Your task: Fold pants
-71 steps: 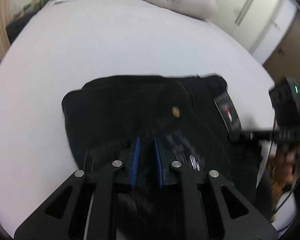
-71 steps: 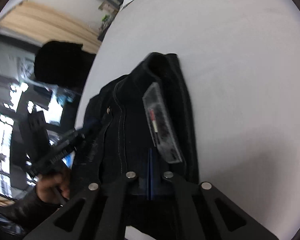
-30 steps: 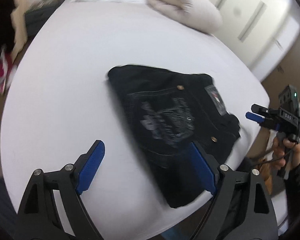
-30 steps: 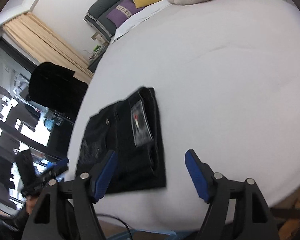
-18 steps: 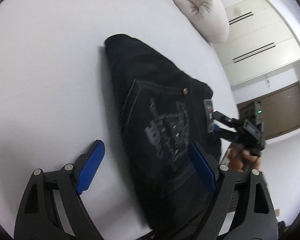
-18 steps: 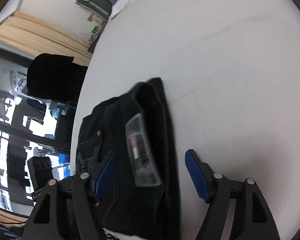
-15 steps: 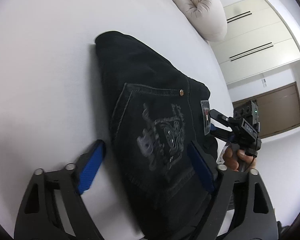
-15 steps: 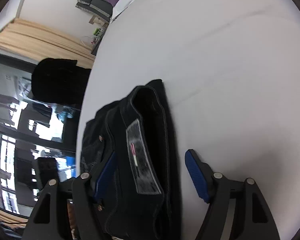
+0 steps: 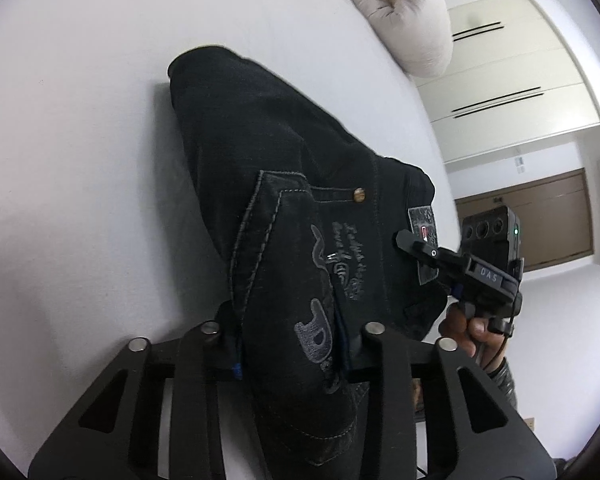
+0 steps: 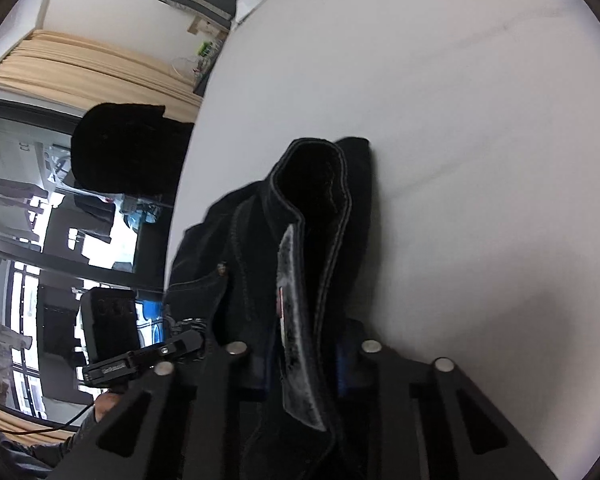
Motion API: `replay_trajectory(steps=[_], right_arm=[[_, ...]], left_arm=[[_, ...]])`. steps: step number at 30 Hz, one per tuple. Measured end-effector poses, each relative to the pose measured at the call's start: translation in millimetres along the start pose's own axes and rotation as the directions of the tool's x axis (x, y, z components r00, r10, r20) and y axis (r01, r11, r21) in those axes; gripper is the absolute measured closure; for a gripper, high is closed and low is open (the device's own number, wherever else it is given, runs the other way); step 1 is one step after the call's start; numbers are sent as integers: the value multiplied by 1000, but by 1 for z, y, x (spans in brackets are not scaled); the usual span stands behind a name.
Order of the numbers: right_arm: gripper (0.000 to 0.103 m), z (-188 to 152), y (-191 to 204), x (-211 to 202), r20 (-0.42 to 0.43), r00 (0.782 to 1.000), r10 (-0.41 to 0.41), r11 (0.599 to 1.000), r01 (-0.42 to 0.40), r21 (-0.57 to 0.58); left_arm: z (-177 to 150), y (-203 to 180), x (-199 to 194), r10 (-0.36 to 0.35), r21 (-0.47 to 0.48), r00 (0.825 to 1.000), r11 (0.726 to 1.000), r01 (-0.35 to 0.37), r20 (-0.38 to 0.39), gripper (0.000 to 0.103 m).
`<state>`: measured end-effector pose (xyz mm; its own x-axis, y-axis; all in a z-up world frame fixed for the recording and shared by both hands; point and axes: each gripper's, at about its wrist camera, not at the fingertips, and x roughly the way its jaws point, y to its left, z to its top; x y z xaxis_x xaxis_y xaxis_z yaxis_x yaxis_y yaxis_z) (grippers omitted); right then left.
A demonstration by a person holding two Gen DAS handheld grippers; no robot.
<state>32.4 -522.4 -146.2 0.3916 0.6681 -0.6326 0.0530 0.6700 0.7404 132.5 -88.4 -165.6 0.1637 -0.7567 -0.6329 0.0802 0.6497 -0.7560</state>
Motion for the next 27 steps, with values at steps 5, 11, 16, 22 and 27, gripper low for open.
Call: replay_trajectory(steps=[5,11,16,22,27], right_arm=[[83,4,41,-8,13,999,38,998,-37,-54],[83,57,96,19,7,989,148,985,-147,-96],[83,126,142,56,14,980,197,973,-194,-123],[83,180,139,117,-5,978,208,975,-207,-85],[83,192,82,180,-64,985,159,987,-157,43]], left_arm=[[17,-2,-35,-70,13,997,998,69,43,80],[86,-2,-111,-41,116,988,993,23,150,80],[166,1,-156,-8,181,977,983,-32,213,80],[238,53,-159,-11,174,977,984,-28,215,79],[258,122,-112,54,101,990,993,-68,131,78]])
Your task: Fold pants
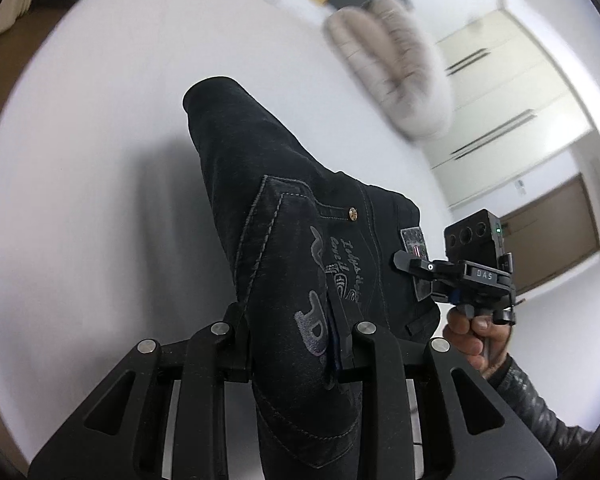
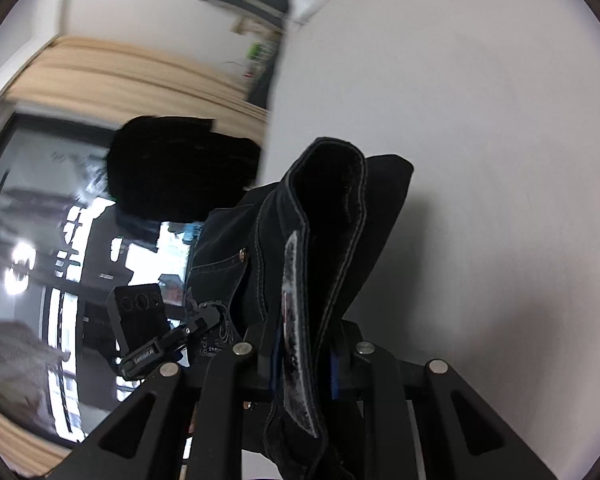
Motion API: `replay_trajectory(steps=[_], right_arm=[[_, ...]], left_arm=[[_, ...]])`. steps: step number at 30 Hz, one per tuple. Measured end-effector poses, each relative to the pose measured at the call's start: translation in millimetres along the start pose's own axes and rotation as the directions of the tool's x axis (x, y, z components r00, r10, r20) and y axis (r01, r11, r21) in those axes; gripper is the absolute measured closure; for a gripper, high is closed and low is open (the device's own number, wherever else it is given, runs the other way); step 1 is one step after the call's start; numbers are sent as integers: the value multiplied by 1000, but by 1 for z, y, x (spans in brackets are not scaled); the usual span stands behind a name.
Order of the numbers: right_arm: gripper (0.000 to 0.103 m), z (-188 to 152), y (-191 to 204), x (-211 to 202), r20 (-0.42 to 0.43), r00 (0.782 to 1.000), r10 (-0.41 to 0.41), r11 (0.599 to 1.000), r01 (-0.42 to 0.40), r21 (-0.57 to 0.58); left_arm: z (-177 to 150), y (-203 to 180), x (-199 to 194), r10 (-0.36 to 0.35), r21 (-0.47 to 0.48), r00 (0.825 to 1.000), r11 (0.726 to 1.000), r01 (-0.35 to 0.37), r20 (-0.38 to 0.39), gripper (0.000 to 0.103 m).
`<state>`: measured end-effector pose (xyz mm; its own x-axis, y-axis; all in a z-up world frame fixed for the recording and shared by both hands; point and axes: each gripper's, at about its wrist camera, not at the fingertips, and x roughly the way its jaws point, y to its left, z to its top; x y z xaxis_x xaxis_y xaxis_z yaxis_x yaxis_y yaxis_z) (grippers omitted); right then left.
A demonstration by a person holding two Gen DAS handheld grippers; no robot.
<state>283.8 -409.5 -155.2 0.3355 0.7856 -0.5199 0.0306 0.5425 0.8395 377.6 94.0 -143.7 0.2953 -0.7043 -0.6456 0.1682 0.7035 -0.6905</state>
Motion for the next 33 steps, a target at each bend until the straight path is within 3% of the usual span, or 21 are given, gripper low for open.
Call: replay_trajectory(steps=[2,4,6,9,14,16,17,18,21,23,24,27,28,30,31,32,33], right_arm=[[81,-2,-30,13,-2,1000,-11,997,11,70],[81,-6,-45,12,27,997,69,994,-71,86],[82,-9,-50,10,35,995,99,992,-101,74],[81,-10,-50,8,41,993,112,991,-115,73],[69,-23,-54,-14,109,989,103,987,-116,115],[62,-34,-58,-36,149,987,57,988,-77,133],[60,-42,-59,-48,173,984,33,988,-58,141],[57,-52,-59,-63,205,979,13,989,-43,143],[46,-80,-50,-99,281,958,-56,991,20,132],[46,-98,-36,-120,324,942,-90,994,65,88],[45,-108,-21,-132,358,926,-119,993,108,51],[43,-136,32,-160,463,874,-148,978,200,-64],[37,-144,54,-169,505,849,-156,966,238,-103],[27,-159,87,-186,582,798,-159,935,311,-170],[21,-173,113,-197,635,759,-142,910,353,-218],[16,-188,139,-208,689,715,-116,882,394,-260],[5,-193,154,-215,720,687,-101,865,418,-278]], left_arm=[[-8,21,13,17,-21,1000,1000,-17,-9,74],[-17,40,16,-40,-63,999,997,41,17,71],[-18,50,18,-88,-76,996,993,90,30,71],[-19,54,17,-104,-63,994,992,107,45,70],[-27,52,9,-105,-78,989,991,113,101,61],[-32,50,3,-85,-84,988,992,96,129,57],[-38,49,-7,-61,-85,987,994,74,149,51],[-44,42,-13,-40,-82,985,995,54,167,38],[-70,23,-54,83,-46,959,996,-73,269,24],[-91,-9,-82,212,0,912,974,-226,351,20],[-104,-32,-96,286,40,868,943,-330,405,18],[-133,-91,-137,413,101,721,828,-552,557,3],[-148,-120,-157,433,96,643,779,-619,631,3],[-171,-152,-187,421,80,544,734,-675,726,0],[-182,-171,-203,413,61,481,707,-705,773,0],[-194,-195,-219,405,30,407,678,-735,819,0],[-200,-206,-229,398,15,375,668,-744,837,0]])
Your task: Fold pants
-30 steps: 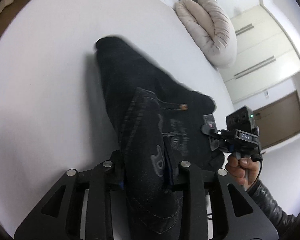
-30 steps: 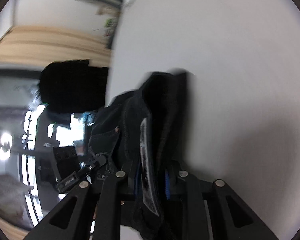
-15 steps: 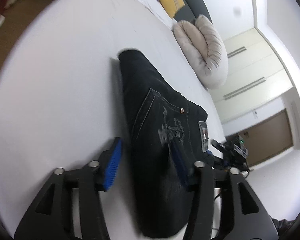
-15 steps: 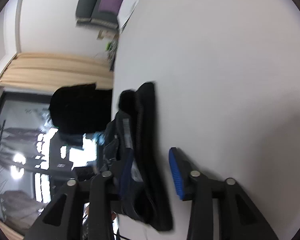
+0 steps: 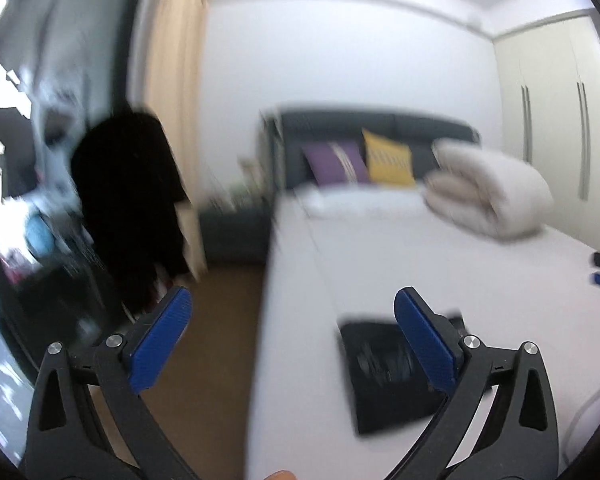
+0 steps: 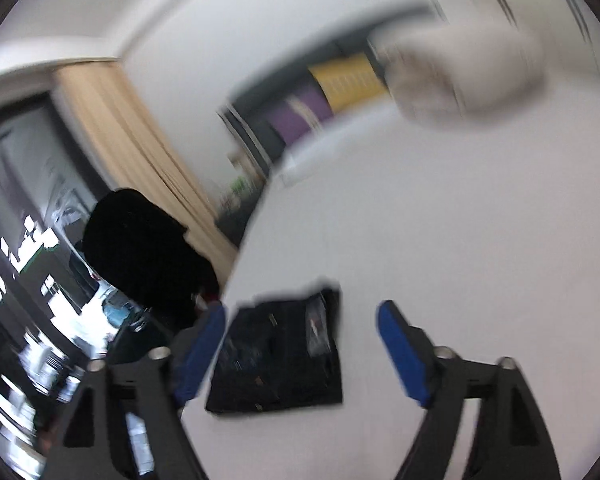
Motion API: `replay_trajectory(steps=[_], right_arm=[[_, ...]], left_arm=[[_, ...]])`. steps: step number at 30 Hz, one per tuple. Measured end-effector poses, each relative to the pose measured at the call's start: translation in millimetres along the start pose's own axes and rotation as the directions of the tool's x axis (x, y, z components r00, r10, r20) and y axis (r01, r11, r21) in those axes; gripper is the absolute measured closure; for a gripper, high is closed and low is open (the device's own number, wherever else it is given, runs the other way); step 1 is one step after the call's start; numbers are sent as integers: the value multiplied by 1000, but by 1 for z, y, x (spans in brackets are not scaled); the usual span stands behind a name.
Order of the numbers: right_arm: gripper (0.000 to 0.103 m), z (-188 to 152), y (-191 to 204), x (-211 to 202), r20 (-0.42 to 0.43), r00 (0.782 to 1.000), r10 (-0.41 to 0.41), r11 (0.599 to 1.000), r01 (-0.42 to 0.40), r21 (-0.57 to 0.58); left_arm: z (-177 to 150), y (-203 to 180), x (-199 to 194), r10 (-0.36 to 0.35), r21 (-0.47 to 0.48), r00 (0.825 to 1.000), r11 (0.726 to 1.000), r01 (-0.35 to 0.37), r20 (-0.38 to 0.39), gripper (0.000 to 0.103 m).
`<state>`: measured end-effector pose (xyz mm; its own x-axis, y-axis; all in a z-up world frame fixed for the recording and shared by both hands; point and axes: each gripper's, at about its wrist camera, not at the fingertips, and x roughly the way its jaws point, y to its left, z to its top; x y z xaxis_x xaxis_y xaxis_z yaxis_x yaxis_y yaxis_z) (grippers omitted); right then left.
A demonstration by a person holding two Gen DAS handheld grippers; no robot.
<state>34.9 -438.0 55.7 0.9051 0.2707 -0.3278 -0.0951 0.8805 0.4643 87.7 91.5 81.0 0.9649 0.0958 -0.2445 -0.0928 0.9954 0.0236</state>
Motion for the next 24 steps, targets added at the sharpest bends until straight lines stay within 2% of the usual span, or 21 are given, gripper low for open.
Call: replay_trajectory(steps=[1,3,4,7,9,12,15,18,20,22,24], right_arm=[[0,8,21,-21,79,997,-6,998,11,-54],[0,19,55,-52,197,980,-10,991,36,-130],[0,26,74,-72,260,965,-21,983,68,-172],[0,34,110,-112,373,926,-64,958,161,-236],[0,39,133,-137,415,909,-41,946,169,-277],[0,47,157,-156,410,912,-8,937,150,-315],[0,46,170,-167,375,926,-25,935,155,-318],[0,34,178,-164,342,932,-119,934,221,-279],[0,15,182,-155,318,926,-202,924,287,-251],[0,-9,179,-143,268,932,-244,920,310,-241],[0,-23,174,-133,208,937,-282,917,327,-228]], left_arm=[[13,-3,-19,40,-8,998,999,-40,38,0],[29,-7,-41,140,-19,990,990,-140,20,0],[34,-7,-48,154,-16,988,988,-154,19,0],[50,-17,-71,118,9,993,993,-118,20,0],[55,-22,-86,89,1,996,996,-89,12,0],[56,-28,-100,67,-16,997,998,-68,-39,0],[52,-40,-112,44,-45,994,998,-48,-98,0],[41,-64,-113,24,-53,986,998,-33,-163,0],[27,-82,-106,-5,-60,976,998,-8,-216,0],[13,-95,-101,-56,-64,964,997,41,-259,0],[1,-107,-98,-66,-51,955,997,54,-291,0]])
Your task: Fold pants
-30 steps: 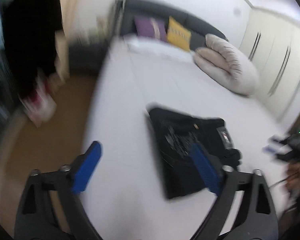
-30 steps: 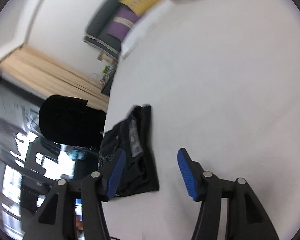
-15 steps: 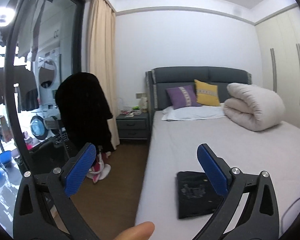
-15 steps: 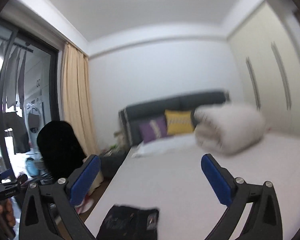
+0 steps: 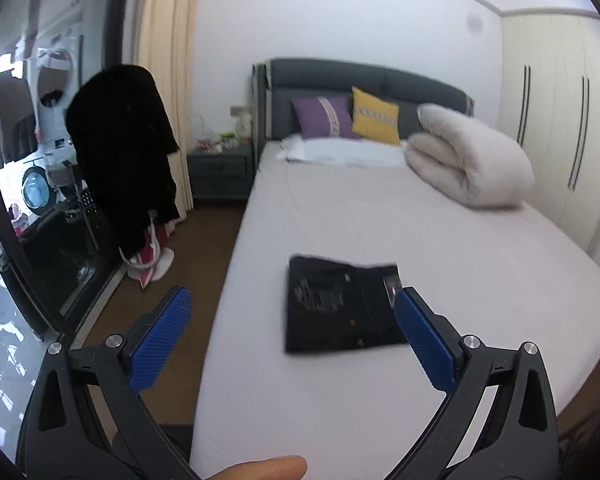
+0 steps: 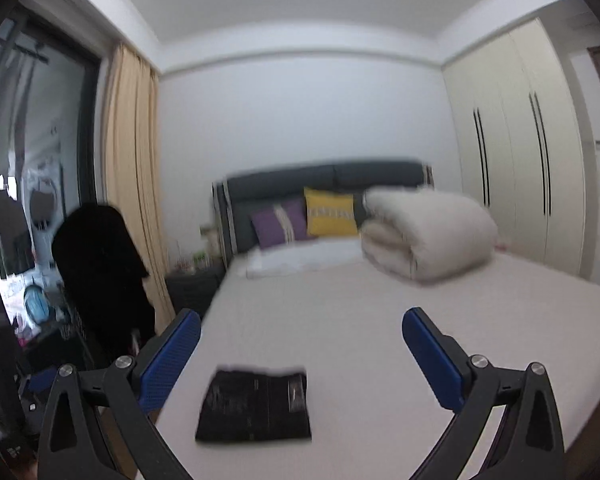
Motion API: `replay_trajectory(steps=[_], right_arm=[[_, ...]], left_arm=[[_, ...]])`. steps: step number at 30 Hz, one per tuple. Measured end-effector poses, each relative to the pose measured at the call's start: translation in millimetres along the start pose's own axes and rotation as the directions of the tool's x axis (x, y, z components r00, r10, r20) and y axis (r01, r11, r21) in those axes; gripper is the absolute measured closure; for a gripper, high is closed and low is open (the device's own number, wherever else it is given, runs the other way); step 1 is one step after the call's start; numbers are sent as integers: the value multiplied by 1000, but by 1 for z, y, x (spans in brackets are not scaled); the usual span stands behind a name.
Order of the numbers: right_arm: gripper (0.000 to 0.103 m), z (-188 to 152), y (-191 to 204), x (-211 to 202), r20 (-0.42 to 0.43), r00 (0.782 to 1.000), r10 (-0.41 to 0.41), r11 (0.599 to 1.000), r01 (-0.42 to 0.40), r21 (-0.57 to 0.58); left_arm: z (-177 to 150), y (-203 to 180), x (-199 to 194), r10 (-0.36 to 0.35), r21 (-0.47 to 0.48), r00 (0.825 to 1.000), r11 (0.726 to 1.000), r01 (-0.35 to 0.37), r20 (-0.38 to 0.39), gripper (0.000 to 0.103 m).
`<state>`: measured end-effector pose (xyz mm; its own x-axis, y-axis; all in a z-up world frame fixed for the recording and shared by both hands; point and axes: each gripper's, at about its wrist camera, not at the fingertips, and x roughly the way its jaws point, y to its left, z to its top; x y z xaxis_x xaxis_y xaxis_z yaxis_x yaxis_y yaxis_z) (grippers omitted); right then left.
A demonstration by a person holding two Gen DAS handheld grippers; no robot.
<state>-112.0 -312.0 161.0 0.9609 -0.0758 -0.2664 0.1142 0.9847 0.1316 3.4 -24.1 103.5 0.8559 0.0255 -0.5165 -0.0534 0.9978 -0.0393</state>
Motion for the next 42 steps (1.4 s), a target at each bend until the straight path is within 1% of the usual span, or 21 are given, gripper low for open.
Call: replay_trajectory(steps=[1,3,5,10,13,18,28,42], right_arm=[[0,-11,0,7,-52,999,-4,1000,5,17],[0,-25,0,14,-115,993,-5,999,9,30],[0,-35,1,18,-137,990,-18,1000,19,10],[0,-44,9,21,-139,990,-38,998,32,-50],[0,-49,10,29,-169,985,-43,997,33,-64],[0,-56,14,37,-201,979,-43,997,29,-74],[0,-66,22,45,-238,971,-27,995,4,-95],[0,-71,24,50,-264,964,-26,995,-1,-98]], left_arm=[[-6,-4,5,-7,3,1000,1000,7,-15,0],[-12,-5,14,-10,-2,999,1000,10,-31,0],[-19,-8,24,-6,-11,999,1000,5,-50,0],[-27,-7,44,-5,-22,997,1000,3,-71,0],[-27,0,58,-4,-28,996,1000,2,-90,0],[-36,2,75,-6,-31,993,1000,2,-117,0],[-40,8,91,4,-33,990,999,-9,-141,0],[-42,10,103,8,-30,988,999,-12,-152,0]])
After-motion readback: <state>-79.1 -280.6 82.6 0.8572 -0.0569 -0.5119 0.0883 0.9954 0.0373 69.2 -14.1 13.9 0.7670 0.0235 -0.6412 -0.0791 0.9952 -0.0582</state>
